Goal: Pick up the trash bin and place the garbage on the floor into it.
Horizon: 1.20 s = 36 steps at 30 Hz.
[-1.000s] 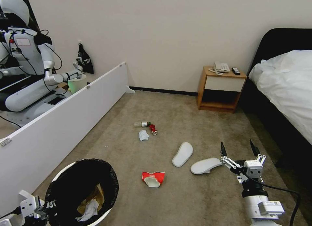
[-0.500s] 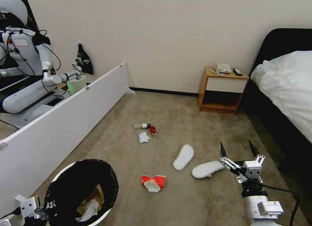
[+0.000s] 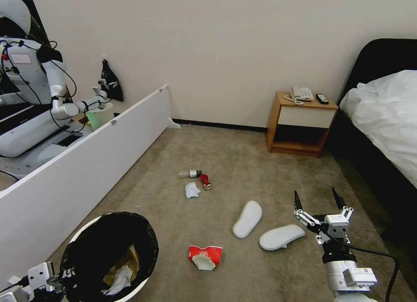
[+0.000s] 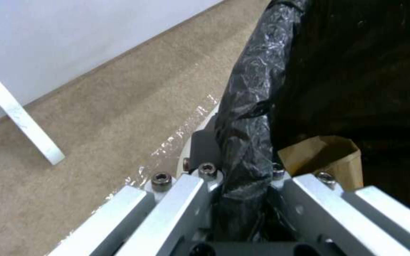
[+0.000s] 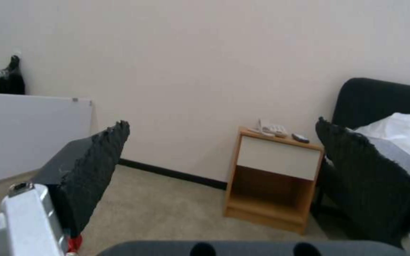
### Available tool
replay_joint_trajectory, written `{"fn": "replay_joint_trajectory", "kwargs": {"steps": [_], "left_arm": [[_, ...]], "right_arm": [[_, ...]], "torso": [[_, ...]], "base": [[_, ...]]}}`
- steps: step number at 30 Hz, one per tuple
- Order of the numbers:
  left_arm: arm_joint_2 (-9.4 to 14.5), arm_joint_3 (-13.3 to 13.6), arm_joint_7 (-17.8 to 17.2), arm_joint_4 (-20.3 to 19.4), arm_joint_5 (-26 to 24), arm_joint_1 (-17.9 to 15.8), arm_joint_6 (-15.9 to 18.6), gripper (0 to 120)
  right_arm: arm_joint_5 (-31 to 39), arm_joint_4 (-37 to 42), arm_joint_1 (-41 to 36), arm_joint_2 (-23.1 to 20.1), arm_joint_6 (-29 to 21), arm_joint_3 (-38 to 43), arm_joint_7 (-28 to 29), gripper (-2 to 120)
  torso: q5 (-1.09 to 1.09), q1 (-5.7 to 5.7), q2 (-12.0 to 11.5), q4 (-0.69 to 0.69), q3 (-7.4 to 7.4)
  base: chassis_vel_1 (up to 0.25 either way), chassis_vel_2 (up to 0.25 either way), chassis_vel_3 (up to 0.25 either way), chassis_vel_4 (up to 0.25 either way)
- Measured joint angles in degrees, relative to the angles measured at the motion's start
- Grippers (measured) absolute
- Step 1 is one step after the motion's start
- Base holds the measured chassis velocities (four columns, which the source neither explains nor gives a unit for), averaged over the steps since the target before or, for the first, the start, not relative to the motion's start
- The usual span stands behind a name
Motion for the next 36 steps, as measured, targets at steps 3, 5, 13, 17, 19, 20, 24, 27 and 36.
{"fn": "replay_joint_trajectory", "kwargs": {"steps": [3,5,13,17,19,20,24,27,36], "left_arm": [[0.0,0.0,0.0,0.2,0.1,0.0,0.0,2],[0.0,0.0,0.1,0.2,0.1,-0.1,0.0,2],[0.4,-0.2,0.2,0.3,0.1,-0.1,0.2,2],[0.6,-0.7,0.2,-0.1,-0.2,0.1,0.4,2],[0.6,-0.8,0.2,-0.3,-0.2,0.3,0.5,2],[0.5,-0.8,0.2,-0.6,-0.2,0.5,0.5,2],[0.3,-0.8,0.3,-1.1,-0.1,0.8,0.5,2],[0.0,-0.9,0.4,-1.4,0.1,1.1,0.6,2],[-0.1,-1.8,0.4,-1.6,0.2,1.2,0.8,2]], "right_arm": [[0.7,-0.1,0.4,-0.2,0.6,-0.3,-0.7,100],[0.6,-0.3,0.6,-0.4,0.7,-0.3,-1.2,100],[0.9,-0.2,2.5,-5.5,-3.4,-0.6,-1.2,100],[5.8,0.5,4.6,-10.8,-8.9,-2.2,-0.2,100],[7.6,0.8,5.6,-12.3,-11.2,-3.2,0.0,100],[11.0,1.2,7.2,-14.1,-14.9,-5.0,0.7,100],[19.5,2.0,11.3,-17.2,-21.9,-9.7,2.7,100],[28.0,1.1,19.7,-20.8,-28.9,-18.2,4.9,100],[42.7,-1.1,35.8,-23.2,-39.6,-36.5,8.8,100]], "torso": [[0.00,0.00,0.0,0.01,0.00],[0.00,0.00,0.0,0.01,0.00],[0.01,0.00,0.0,0.00,0.00],[0.01,0.00,0.0,0.01,0.00],[0.00,0.00,0.0,0.01,0.00],[0.00,0.00,0.0,0.01,0.00],[0.00,0.00,0.0,0.00,0.00],[0.00,0.00,0.0,0.01,0.00],[0.00,0.00,0.0,0.02,0.00]], "base": [[-0.020,0.023,0.026,-0.037],[0.000,0.000,0.000,0.000],[0.000,0.000,0.000,0.000],[0.000,0.000,0.000,0.000],[0.000,0.000,0.000,0.000],[0.000,0.000,0.000,0.000],[0.000,0.000,0.000,0.000],[0.000,0.000,0.000,0.000],[0.000,0.000,0.000,0.000]]}}
